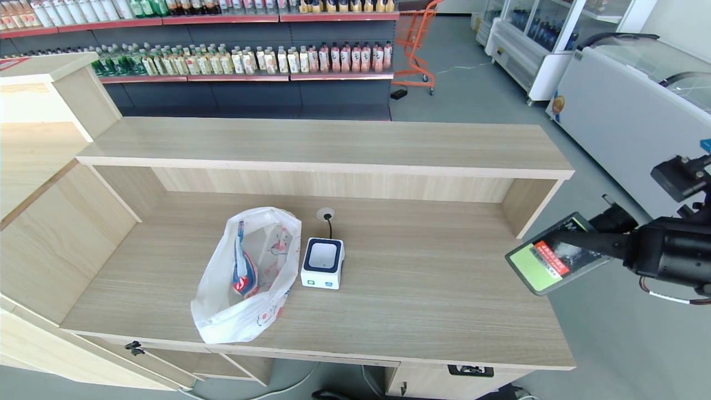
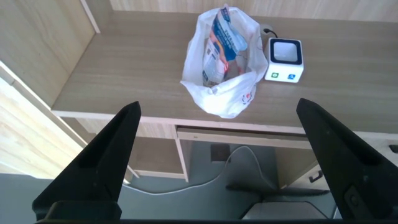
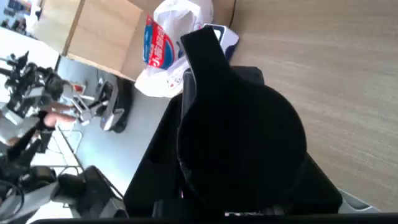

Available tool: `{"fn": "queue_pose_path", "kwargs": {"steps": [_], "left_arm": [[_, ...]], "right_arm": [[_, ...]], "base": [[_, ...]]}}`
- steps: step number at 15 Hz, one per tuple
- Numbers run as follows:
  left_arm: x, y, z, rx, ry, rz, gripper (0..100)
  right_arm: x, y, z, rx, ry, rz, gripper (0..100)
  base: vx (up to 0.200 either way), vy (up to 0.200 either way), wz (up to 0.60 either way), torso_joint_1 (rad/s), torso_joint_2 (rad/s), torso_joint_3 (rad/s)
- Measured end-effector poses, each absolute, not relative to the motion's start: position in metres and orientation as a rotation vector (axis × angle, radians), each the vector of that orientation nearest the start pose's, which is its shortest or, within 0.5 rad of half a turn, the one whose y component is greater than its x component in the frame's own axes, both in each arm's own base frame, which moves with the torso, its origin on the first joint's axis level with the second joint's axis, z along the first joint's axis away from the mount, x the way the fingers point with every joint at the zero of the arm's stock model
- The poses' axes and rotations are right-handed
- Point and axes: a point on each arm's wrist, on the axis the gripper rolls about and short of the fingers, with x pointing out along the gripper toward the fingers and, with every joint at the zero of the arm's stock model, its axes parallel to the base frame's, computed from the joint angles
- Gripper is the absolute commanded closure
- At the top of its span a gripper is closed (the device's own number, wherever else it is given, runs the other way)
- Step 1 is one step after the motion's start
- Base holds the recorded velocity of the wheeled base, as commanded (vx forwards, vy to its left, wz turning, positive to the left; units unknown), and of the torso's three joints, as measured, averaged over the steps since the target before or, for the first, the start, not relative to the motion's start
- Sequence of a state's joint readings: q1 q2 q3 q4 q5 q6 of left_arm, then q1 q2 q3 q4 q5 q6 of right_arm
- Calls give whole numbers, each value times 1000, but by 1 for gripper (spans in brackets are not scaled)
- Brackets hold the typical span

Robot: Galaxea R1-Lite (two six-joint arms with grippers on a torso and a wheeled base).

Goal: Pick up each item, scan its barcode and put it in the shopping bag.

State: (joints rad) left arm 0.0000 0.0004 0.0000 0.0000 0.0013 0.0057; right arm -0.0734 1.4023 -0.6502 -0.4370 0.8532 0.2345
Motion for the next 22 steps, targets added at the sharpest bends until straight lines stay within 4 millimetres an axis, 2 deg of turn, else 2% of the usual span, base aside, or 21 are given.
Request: {"fn": "queue_pose_path", "kwargs": {"steps": [3, 6, 10, 22], "left_arm": [[-23, 0, 75, 6, 0, 1, 0], [-23, 0, 75, 6, 0, 1, 0], [-23, 0, 75, 7, 0, 0, 0], [-23, 0, 75, 5, 0, 0, 0]], "right_arm": [[247, 2, 195, 620, 396, 488, 100], [259, 13, 179, 679, 458, 463, 100], [259, 19, 173, 681, 486, 476, 100], [246, 29, 178, 682, 490, 521, 100]], "base": [[0, 0, 0, 0, 0, 0], [0, 0, 0, 0, 0, 0], [0, 0, 0, 0, 0, 0], [0, 200, 0, 4, 2, 2]]}}
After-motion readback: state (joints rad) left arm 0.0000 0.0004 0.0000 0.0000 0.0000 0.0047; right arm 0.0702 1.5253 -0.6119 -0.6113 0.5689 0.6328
